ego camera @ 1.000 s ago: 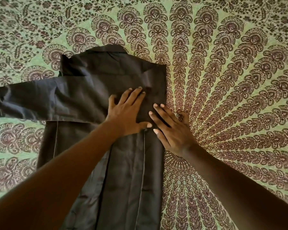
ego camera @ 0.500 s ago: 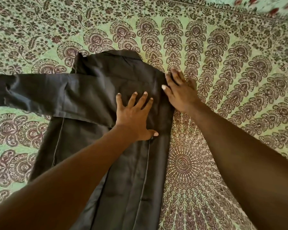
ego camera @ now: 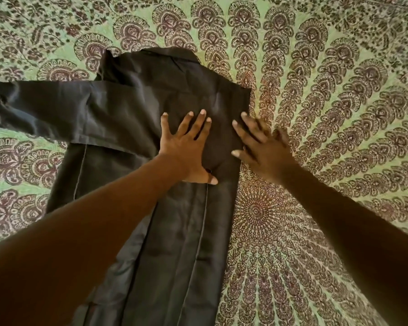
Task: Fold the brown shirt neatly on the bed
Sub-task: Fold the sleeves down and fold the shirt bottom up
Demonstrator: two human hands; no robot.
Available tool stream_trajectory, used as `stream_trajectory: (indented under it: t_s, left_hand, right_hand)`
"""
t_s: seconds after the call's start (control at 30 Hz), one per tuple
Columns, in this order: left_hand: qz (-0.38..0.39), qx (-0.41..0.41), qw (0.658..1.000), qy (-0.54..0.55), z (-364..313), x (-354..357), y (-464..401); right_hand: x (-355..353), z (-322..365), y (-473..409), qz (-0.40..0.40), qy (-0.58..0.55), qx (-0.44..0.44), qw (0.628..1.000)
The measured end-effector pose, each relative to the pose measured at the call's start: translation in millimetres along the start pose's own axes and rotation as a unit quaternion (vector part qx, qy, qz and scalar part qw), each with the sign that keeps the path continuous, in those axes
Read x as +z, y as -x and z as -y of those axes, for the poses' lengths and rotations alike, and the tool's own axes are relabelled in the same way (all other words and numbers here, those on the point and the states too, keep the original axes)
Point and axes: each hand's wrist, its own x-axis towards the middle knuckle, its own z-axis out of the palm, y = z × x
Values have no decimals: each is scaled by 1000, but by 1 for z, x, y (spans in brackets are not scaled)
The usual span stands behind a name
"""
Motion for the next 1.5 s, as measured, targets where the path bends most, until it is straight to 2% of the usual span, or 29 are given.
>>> stream_trajectory:
  t_s: [0.13, 0.3, 0.47, 0.63, 0.7, 0.77, 0.83, 0.97, 1.0, 1.07, 1.17, 1.23, 1.33, 1.37, 1.43, 1.5]
  left_hand:
    - [-1, -34, 999, 8, 1, -6, 5]
    - [-28, -45, 998, 21, 3, -3, 19]
    - [-83, 4, 996, -11, 4, 1, 25]
    - [-181, 65, 980, -45, -15, 3, 48]
    - [-186, 92, 977, -55, -24, 4, 59]
    - [-144, 126, 980, -48, -30, 4, 68]
    - [-124, 144, 981, -39, -32, 6, 76]
    - [-190, 129, 973, 15, -27, 15, 100]
    - [-183, 132, 974, 34, -28, 18, 110]
    - [-118, 141, 981, 60, -32, 25, 126]
    - [0, 130, 992, 4, -37, 34, 147]
    - [45, 130, 990, -30, -39, 40, 156]
    - [48, 162, 985, -45, -42, 53, 173]
    - [44, 177, 982, -53, -43, 58, 180]
    - [43, 192, 979, -56, -45, 66, 196]
    - [28, 182, 981, -52, -44, 77, 215]
  right_hand:
    - [-5, 10, -13, -22, -4, 55, 998]
    - [30, 72, 65, -53, -16, 12, 998]
    - [61, 100, 140, -43, 5, -61, 997]
    - [70, 116, 169, -82, -6, 9, 997]
    - [77, 137, 186, -79, 10, -33, 996]
    - [84, 159, 203, -67, 14, -107, 992]
    - [89, 171, 216, -62, 11, -140, 988]
    - [93, 178, 233, -85, 2, 3, 996]
    - [95, 183, 240, -86, 2, 20, 996]
    - [104, 202, 259, -79, -4, -18, 997]
    - [112, 233, 293, -46, 6, -145, 988]
    - [111, 240, 304, -53, -5, -136, 989]
    - [104, 243, 307, -83, -25, 8, 996]
    - [105, 246, 308, -85, -18, 31, 996]
    - [115, 254, 318, -75, 0, 20, 997]
    - [126, 268, 335, -64, -4, -32, 997]
